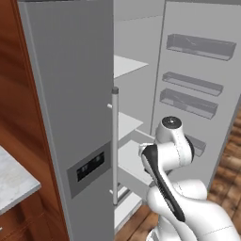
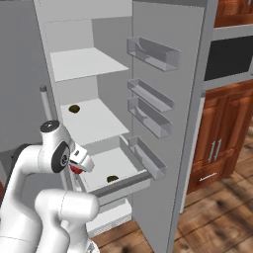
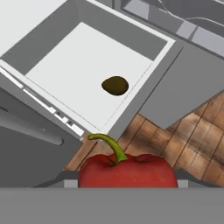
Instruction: Place the avocado and bell pepper inside the fridge drawer. Close the drawer after placing the vegetables.
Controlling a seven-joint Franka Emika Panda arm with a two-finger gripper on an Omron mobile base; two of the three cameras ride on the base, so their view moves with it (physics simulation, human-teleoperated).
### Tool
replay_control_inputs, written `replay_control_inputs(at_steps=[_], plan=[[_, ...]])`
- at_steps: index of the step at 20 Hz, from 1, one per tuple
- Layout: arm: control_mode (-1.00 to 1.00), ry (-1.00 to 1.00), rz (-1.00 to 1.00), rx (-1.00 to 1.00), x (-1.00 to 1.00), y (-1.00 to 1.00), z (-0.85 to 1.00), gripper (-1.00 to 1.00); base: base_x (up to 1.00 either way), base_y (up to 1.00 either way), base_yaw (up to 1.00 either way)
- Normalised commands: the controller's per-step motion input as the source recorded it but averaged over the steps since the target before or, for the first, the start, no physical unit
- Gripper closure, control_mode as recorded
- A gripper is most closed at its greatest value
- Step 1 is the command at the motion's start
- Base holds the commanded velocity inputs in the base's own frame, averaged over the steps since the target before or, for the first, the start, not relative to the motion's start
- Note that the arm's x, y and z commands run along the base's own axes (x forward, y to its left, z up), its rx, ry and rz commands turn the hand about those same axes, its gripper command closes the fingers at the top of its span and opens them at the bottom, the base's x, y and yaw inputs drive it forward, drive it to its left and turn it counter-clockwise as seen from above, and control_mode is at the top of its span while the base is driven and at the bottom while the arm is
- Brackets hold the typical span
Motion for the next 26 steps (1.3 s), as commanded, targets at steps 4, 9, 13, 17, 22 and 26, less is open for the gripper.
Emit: replay_control_inputs(at_steps=[4, 9, 13, 17, 22, 26], plan=[[1.0, 0.0, 0.0, 0.0, 0.0, 0.0, 0.0, 1.0, 0.27, 0.04, -0.04], [1.0, 0.0, 0.0, 0.0, 0.0, 0.0, 0.0, 1.0, 0.42, 0.08, -0.08], [1.0, 0.0, 0.0, 0.0, 0.0, 0.0, 0.0, 1.0, 0.35, 0.0, -0.06], [-1.0, 0.03, 0.0, 0.09, 0.45, -0.31, -0.01, 1.0, 0.08, 0.0, -0.01], [-1.0, 0.17, 0.0, 0.09, 0.94, -0.24, -0.21, 1.0, 0.0, 0.0, 0.0], [-1.0, 0.19, 0.0, 0.02, 0.86, 0.0, -0.34, 1.0, 0.0, 0.0, 0.0]])
